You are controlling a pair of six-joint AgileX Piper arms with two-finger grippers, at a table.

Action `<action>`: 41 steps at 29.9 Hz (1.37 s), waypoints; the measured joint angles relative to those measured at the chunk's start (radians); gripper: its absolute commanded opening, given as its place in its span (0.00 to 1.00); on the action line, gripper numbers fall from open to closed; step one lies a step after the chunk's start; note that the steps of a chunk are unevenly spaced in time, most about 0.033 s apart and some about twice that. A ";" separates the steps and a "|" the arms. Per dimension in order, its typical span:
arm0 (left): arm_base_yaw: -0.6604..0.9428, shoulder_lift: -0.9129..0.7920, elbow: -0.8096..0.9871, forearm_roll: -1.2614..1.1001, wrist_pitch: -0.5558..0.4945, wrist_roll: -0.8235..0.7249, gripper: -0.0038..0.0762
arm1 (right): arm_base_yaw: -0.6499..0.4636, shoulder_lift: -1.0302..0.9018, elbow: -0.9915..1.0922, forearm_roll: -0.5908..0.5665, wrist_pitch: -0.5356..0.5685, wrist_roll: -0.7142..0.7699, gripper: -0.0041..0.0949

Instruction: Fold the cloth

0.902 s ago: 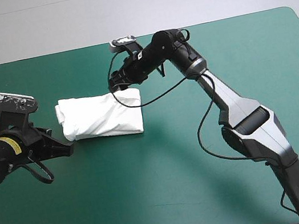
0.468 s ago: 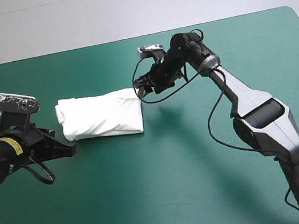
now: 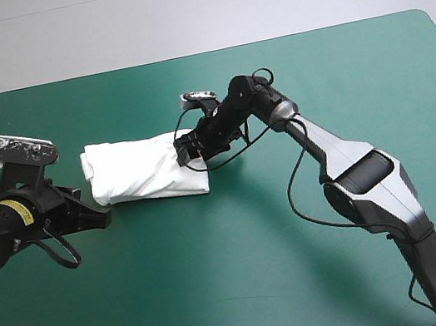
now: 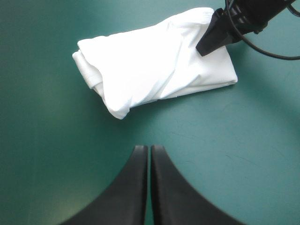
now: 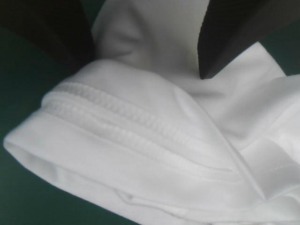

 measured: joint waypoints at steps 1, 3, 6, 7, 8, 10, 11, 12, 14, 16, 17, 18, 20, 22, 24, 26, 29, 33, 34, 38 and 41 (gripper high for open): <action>0.000 0.000 0.000 -0.001 0.000 0.000 0.07 | 0.002 0.001 0.000 0.001 -0.003 -0.001 0.52; 0.000 0.000 0.000 -0.004 0.000 0.000 0.07 | 0.003 0.004 0.000 0.002 -0.003 -0.002 0.37; 0.000 0.000 0.000 -0.005 0.000 0.000 0.07 | 0.003 0.010 0.000 -0.010 -0.010 -0.003 0.12; 0.000 0.000 0.000 -0.006 0.000 0.000 0.07 | 0.003 0.012 0.000 -0.017 -0.012 -0.003 0.04; 0.000 0.000 0.000 -0.007 0.000 0.000 0.07 | 0.003 0.013 -0.003 -0.023 -0.012 -0.006 0.03; 0.000 0.000 0.000 -0.008 0.000 0.000 0.07 | 0.003 0.015 -0.004 -0.031 -0.017 -0.012 0.02; 0.000 0.000 0.000 -0.008 0.000 0.000 0.07 | 0.002 0.015 -0.005 -0.031 -0.017 -0.014 0.02; 0.000 0.000 0.000 -0.008 0.000 0.000 0.07 | 0.001 0.015 -0.005 -0.032 -0.017 -0.015 0.02; 0.000 0.000 0.000 -0.008 0.000 0.000 0.07 | -0.005 0.015 -0.005 -0.041 -0.017 -0.016 0.02; 0.000 0.000 0.000 -0.008 0.000 0.000 0.07 | -0.017 0.015 -0.006 -0.052 -0.008 -0.009 0.02; 0.000 0.000 0.000 -0.007 0.000 0.000 0.07 | -0.027 0.015 -0.010 -0.063 0.003 -0.001 0.02; 0.000 0.000 0.000 -0.006 0.000 0.000 0.07 | -0.039 0.015 -0.016 -0.078 0.020 0.005 0.02; 0.000 0.000 0.000 -0.003 0.000 0.000 0.07 | -0.068 0.015 -0.033 -0.110 0.054 0.014 0.02; 0.000 0.000 0.000 -0.003 0.000 0.002 0.07 | -0.109 0.015 -0.057 -0.162 0.089 0.039 0.02; 0.000 0.000 0.000 -0.002 0.000 0.016 0.07 | -0.157 0.012 -0.078 -0.215 0.105 0.070 0.02; 0.000 0.000 0.000 0.005 0.000 0.038 0.07 | -0.207 0.007 -0.094 -0.263 0.109 0.083 0.02; 0.000 0.000 0.000 0.043 0.000 0.053 0.07 | -0.300 -0.011 -0.110 -0.352 0.114 0.095 0.02; 0.000 0.000 0.000 0.081 0.000 0.052 0.07 | -0.427 -0.040 -0.117 -0.499 0.116 0.106 0.02; 0.000 0.000 0.000 0.083 0.000 0.052 0.07 | -0.454 -0.044 -0.117 -0.526 0.116 0.106 0.02; 0.000 0.000 0.000 0.082 0.000 0.052 0.07 | -0.590 -0.051 -0.117 -0.587 0.117 0.107 0.13; 0.000 0.000 0.000 0.081 0.000 0.052 0.07 | -0.675 -0.051 -0.117 -0.504 0.121 0.103 0.49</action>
